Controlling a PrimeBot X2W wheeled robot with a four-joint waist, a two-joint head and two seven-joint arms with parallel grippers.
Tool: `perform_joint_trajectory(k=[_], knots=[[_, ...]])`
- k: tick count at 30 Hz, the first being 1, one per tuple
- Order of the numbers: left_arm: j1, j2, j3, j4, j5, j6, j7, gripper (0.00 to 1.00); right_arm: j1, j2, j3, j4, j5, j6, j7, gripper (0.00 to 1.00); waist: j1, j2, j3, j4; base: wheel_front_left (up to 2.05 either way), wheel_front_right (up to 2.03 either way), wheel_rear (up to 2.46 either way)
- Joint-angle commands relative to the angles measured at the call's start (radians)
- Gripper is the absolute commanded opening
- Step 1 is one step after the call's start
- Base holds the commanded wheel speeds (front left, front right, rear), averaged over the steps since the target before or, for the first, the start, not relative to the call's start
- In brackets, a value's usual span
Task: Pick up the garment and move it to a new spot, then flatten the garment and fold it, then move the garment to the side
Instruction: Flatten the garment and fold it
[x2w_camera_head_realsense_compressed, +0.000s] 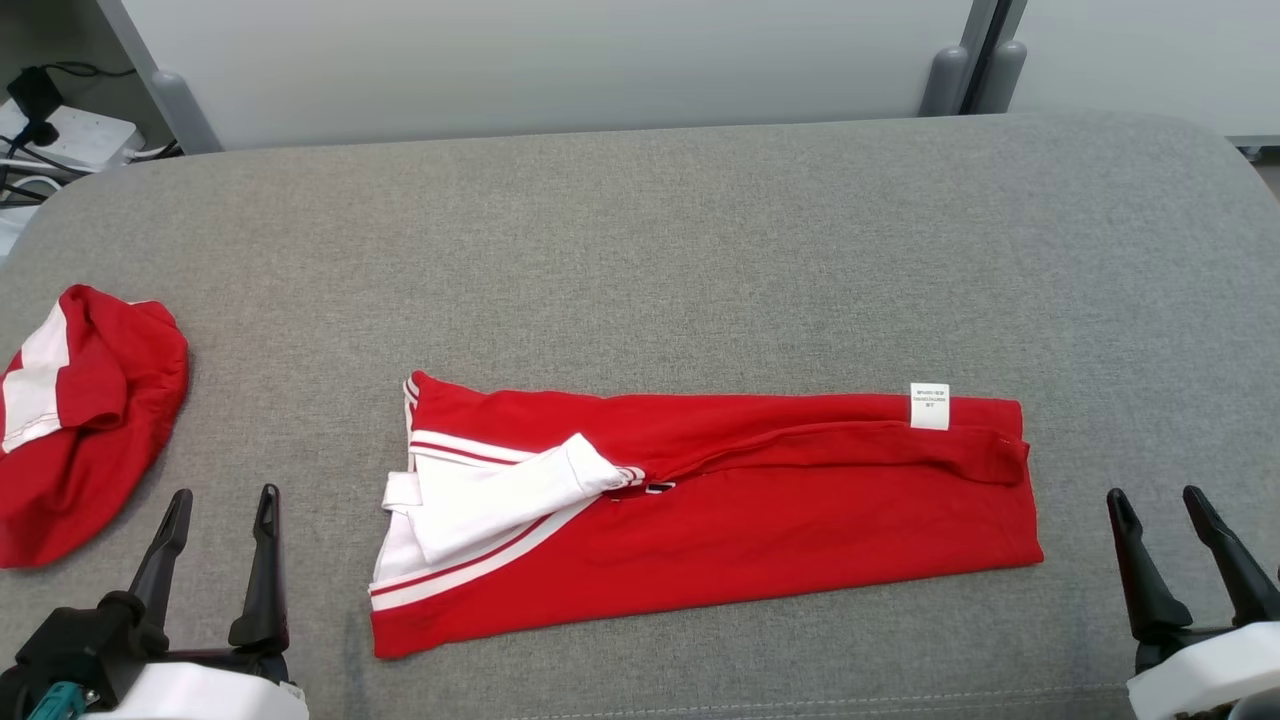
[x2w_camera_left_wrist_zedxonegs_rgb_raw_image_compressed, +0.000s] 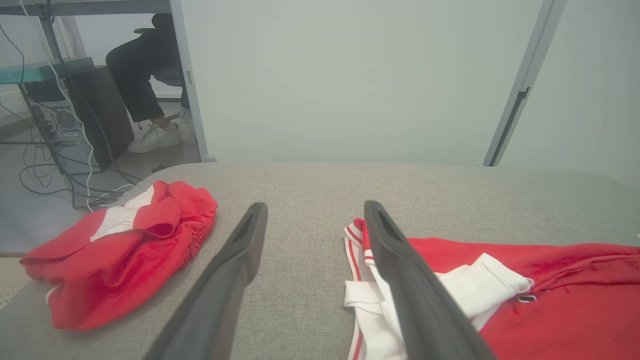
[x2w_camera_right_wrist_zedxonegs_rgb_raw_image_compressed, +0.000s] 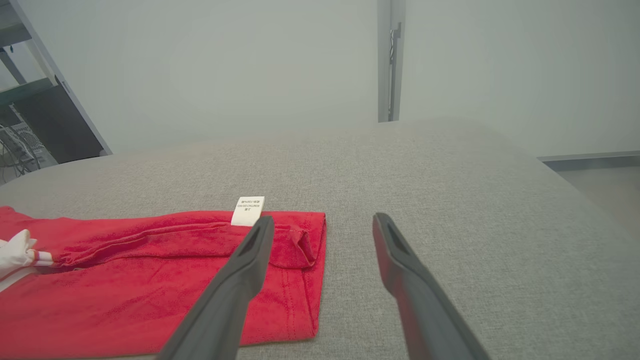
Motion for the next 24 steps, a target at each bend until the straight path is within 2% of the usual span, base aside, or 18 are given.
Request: perform_joint_trajectory(k=[1, 10, 17, 24], knots=[[-0.061, 0.023, 0.037, -0.015, 0.011, -0.005, -0.009, 1.00, -0.021, -0.022, 0.000, -0.010, 0.009, -0.003, 0.009, 1.00, 0.0000, -0.0001, 0.002, 0.000, 0.00, 0.00, 0.00], [-0.103, 0.006, 0.007, -0.016, 0.021, -0.013, -0.008, 1.00, -0.206, -0.033, -0.047, 0.162, -0.003, -0.003, 0.096, 1.00, 0.0000, -0.0001, 0.044, 0.038, 0.00, 0.00, 0.00], [-0.142, -0.024, -0.023, 0.003, 0.026, -0.030, -0.008, 1.00, -0.367, -0.037, 0.013, 0.369, -0.021, -0.003, 0.156, 1.00, 0.0000, -0.0001, 0.079, 0.091, 0.00, 0.00, 0.00], [-0.155, -0.035, -0.018, 0.021, 0.030, -0.038, -0.009, 1.00, -0.460, -0.029, 0.108, 0.535, -0.022, -0.003, 0.202, 1.00, 0.0000, -0.0001, 0.099, 0.100, 0.00, 0.00, 0.00]])
